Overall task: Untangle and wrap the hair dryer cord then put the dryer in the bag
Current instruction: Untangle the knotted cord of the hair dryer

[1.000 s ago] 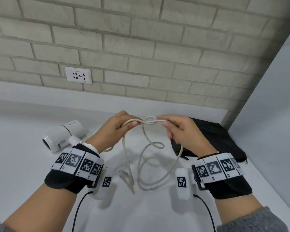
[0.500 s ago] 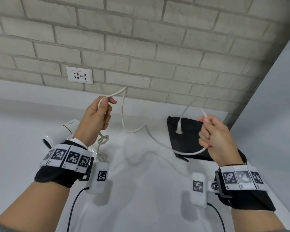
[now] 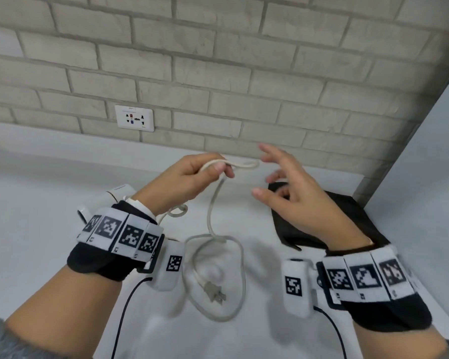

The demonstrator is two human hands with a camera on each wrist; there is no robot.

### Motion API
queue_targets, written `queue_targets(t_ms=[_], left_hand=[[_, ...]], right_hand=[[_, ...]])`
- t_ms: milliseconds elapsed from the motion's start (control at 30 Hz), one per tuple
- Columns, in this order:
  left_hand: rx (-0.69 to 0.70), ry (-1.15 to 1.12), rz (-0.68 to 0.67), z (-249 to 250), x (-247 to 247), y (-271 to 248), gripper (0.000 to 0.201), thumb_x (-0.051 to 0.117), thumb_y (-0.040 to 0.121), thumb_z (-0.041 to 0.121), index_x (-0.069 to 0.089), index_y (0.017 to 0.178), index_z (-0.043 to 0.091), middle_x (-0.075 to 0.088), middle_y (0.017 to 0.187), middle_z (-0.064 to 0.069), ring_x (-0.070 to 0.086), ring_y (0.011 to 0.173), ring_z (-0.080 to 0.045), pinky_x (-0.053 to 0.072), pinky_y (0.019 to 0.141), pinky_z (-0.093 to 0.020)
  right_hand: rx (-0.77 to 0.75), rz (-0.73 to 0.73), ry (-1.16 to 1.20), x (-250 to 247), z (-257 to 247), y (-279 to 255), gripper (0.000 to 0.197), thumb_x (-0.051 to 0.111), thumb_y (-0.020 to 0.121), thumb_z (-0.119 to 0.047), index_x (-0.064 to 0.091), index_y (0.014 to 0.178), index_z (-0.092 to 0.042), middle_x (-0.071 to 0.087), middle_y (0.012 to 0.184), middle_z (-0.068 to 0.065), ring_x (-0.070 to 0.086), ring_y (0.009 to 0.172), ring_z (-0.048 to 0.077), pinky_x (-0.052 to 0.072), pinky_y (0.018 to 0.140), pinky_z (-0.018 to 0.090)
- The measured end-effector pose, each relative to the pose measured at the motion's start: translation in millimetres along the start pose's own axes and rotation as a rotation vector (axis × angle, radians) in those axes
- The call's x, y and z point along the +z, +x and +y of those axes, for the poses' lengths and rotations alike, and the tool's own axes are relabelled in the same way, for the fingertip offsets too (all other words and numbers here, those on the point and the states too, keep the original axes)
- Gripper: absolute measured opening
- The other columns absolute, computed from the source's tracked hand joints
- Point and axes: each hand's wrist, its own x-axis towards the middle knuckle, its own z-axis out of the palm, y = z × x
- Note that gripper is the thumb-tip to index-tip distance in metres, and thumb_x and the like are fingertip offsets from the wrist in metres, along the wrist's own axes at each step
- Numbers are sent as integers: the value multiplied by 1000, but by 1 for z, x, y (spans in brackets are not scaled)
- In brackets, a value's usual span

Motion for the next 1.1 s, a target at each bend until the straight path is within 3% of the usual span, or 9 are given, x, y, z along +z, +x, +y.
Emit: queue_targets(t_ms=[100, 200, 400, 500, 633, 767, 867, 967, 1100], left_hand=[[4, 74, -65, 9, 4, 3, 21, 50, 92, 24, 67, 89, 12, 47, 48, 14, 32, 44, -2, 26, 46, -12], [-112, 88, -113, -5, -6, -4, 13, 60, 87, 20, 65, 91, 9, 57, 61, 18, 45, 57, 2, 38, 60, -11], [-359, 287, -331, -51, -11, -23, 30, 74, 75, 20, 62, 103, 21, 59, 113, 2, 54, 106, -5, 43, 92, -26], [-338, 301, -241, -64, -8, -24, 19, 67, 81, 9, 64, 88, 26, 61, 106, 3, 58, 90, 5, 46, 86, -21], [-335, 155, -127, -70, -5, -22, 22, 65, 81, 4, 67, 75, 25, 70, 76, 12, 62, 72, 2, 50, 80, -19], [-295, 126, 71, -62, -1, -17, 22, 63, 83, 5, 66, 67, 19, 62, 51, 8, 55, 48, 0, 47, 52, -15], [-316, 152, 207, -56, 2, -15, 22, 62, 84, 5, 64, 65, 17, 60, 49, 5, 55, 42, -4, 47, 45, -18], [-336, 120, 262, -50, 13, -15, 13, 57, 83, 3, 59, 72, 10, 59, 50, 1, 57, 42, -12, 52, 43, -25], [-351, 30, 232, -43, 24, -16, 10, 59, 83, 2, 55, 75, 6, 56, 54, -3, 62, 45, -16, 59, 52, -33]], right_hand=[[-71, -148, -91, 12, -6, 15, 20, 54, 90, -27, 61, 109, -27, 59, 103, -10, 53, 86, 3, 40, 70, 18], [33, -35, 65, 11, 4, 21, 26, 50, 91, -27, 64, 71, -20, 62, 60, -7, 46, 52, 5, 40, 57, 23], [118, 248, 350, -1, 17, 22, 24, 57, 88, -26, 62, 75, -7, 52, 39, -6, 37, 40, 5, 33, 46, 9], [143, 259, 501, -6, 21, 20, 28, 61, 85, -18, 58, 78, 8, 47, 39, -6, 36, 37, 2, 34, 43, 6], [188, 292, 469, -8, 36, 20, 15, 59, 87, -16, 61, 73, -11, 61, 65, -2, 46, 50, 5, 38, 48, 14], [275, 247, -180, 7, 52, 20, 42, 55, 90, -18, 44, 130, -17, 35, 117, -1, 53, 82, 13, 34, 72, 10], [48, 312, -230, 27, 32, 15, 22, 60, 86, -14, 61, 106, -7, 53, 103, 7, 54, 77, 19, 38, 71, 18], [45, 62, -96, 58, 10, 13, 28, 65, 82, -29, 67, 68, -5, 63, 64, 8, 52, 57, 15, 39, 57, 21], [109, -3, -72, 90, 6, 15, 33, 68, 78, -33, 65, 68, -1, 67, 66, 14, 57, 56, 13, 47, 60, 26]])
